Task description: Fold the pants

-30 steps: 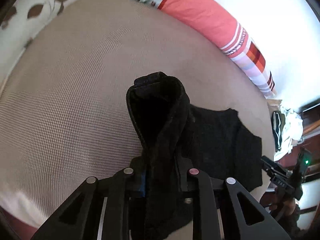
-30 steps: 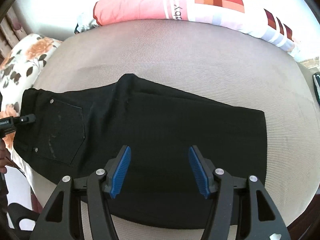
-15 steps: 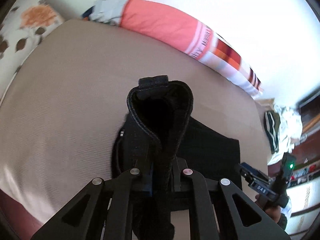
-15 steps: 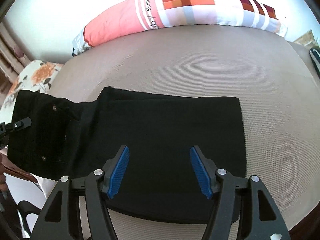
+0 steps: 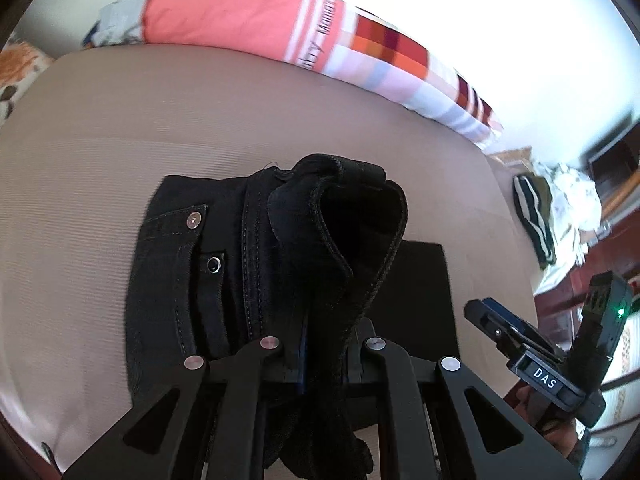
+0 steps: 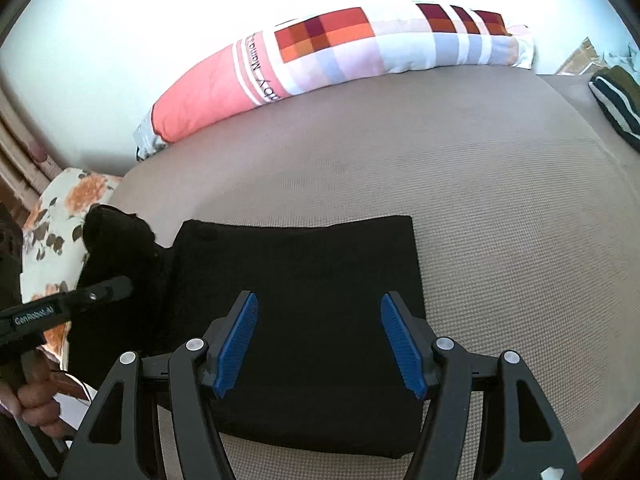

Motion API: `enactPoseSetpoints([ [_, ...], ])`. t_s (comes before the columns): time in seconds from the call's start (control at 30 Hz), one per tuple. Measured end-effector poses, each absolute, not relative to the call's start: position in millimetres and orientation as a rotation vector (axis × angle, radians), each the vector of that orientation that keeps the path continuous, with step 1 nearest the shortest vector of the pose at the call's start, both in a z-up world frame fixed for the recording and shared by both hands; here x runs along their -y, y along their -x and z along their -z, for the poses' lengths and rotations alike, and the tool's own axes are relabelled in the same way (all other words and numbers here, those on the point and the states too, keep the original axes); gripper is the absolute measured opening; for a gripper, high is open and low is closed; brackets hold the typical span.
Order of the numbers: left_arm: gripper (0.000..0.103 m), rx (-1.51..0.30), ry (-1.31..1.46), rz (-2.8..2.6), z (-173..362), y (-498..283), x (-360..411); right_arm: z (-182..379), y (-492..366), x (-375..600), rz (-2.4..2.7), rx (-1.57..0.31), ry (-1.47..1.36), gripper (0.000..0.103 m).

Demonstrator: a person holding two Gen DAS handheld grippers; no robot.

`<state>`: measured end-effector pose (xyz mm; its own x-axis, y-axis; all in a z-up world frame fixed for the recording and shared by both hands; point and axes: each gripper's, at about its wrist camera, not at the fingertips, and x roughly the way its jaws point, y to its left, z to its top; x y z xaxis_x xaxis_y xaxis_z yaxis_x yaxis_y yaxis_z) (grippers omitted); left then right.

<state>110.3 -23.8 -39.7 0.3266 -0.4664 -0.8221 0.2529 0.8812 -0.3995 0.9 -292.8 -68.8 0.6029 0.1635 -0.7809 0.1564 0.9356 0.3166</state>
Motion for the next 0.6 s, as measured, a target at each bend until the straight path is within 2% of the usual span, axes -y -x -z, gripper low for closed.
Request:
enactPoseSetpoints([
  [0.4, 0.016, -1.208, 0.125, 0.469, 84.3, -113.2, 78.6, 70.8, 10.2, 315.5, 0.009, -0.911, -0.461, 0.062],
  [0.57, 0.028, -1.210, 0.115, 0.477, 87.1, -111.9, 84.3, 71.9, 9.1, 314.7, 0.001, -0.913, -0.461, 0.062],
  [0.6, 0.034, -1.207, 0.117, 0.484, 86.4, -110.8, 85.1, 72.1, 9.0, 314.2, 0.001, -0.913, -0.459, 0.062],
])
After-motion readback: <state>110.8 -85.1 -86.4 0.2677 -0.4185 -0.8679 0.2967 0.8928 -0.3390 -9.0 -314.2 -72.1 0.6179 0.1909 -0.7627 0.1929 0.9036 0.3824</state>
